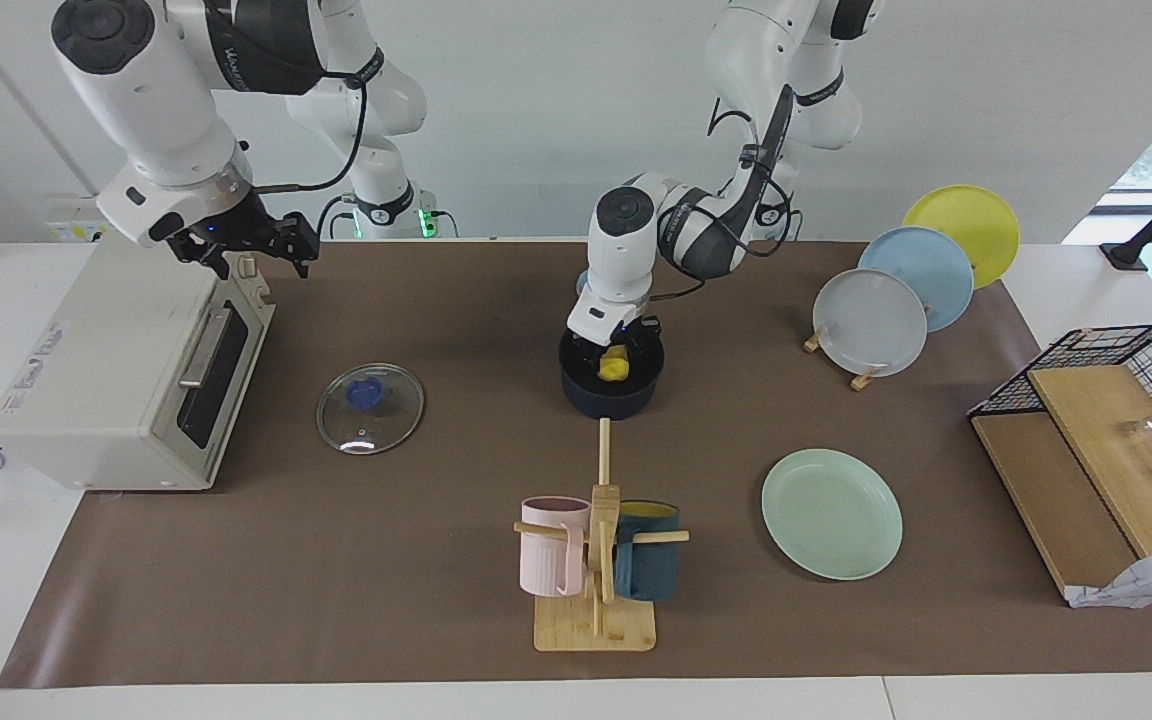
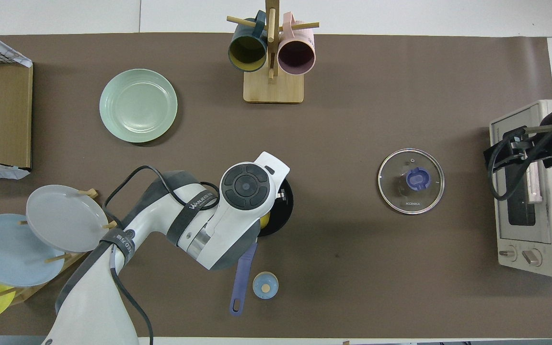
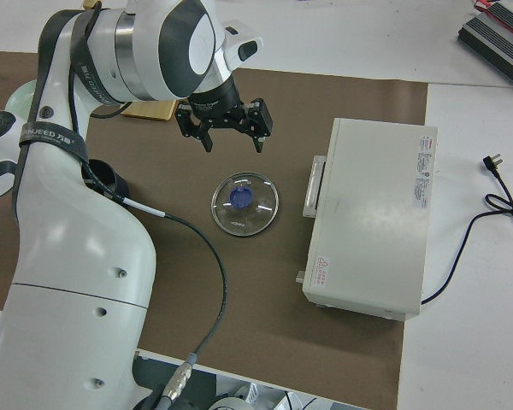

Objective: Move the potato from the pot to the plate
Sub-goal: 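Lift the yellow potato with the left gripper toward the green plate, then lower the potato onto the green plate and open the left gripper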

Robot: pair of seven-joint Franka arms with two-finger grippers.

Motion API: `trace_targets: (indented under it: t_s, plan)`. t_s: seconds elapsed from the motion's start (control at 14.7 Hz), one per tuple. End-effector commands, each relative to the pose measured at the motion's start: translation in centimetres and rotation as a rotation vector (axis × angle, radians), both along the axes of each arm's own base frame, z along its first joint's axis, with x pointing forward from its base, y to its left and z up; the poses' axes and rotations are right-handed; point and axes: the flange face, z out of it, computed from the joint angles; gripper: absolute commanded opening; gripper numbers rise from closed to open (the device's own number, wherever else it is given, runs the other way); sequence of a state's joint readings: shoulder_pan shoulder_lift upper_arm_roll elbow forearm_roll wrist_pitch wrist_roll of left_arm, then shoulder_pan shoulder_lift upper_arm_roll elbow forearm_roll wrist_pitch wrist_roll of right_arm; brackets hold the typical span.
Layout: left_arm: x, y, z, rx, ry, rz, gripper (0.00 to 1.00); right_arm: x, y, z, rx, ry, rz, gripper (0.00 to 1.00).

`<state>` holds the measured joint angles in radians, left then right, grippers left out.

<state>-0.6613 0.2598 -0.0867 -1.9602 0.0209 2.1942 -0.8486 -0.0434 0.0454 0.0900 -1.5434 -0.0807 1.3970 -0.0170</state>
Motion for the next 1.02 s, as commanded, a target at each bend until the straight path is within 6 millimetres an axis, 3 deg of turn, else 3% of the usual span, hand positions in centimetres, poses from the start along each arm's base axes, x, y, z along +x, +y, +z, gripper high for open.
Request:
trace_targets:
  t_s: [0.0,0.27,0.48,0.68,0.81,0.95]
  plan:
    - [0.2,0.9,6.3,0.014,-0.029,0.016,0.0,-2.4,-0.1,1.1,0.018,-0.003,0.018,1.0]
    - [4.0,3.4,14.5,0.007,-0.031,0.056,0.0,-2.8,-0.4,0.6,0.018,-0.002,0.014,1.0]
    - [9.2,9.0,18.1,-0.043,-0.05,0.064,0.0,-3.5,-0.7,0.4,0.017,0.0,0.01,1.0]
    - [15.4,15.2,18.9,-0.067,-0.086,0.042,0.0,-2.2,-0.5,0.1,0.02,-0.052,0.024,1.0]
    - [17.9,19.9,17.6,-0.084,-0.076,-0.045,0.0,-2.0,-1.3,-0.2,0.021,-0.044,0.008,1.0]
    - [20.6,22.8,14.9,-0.086,-0.095,-0.091,0.0,-1.8,-1.7,0.1,0.021,-0.053,0.001,1.0]
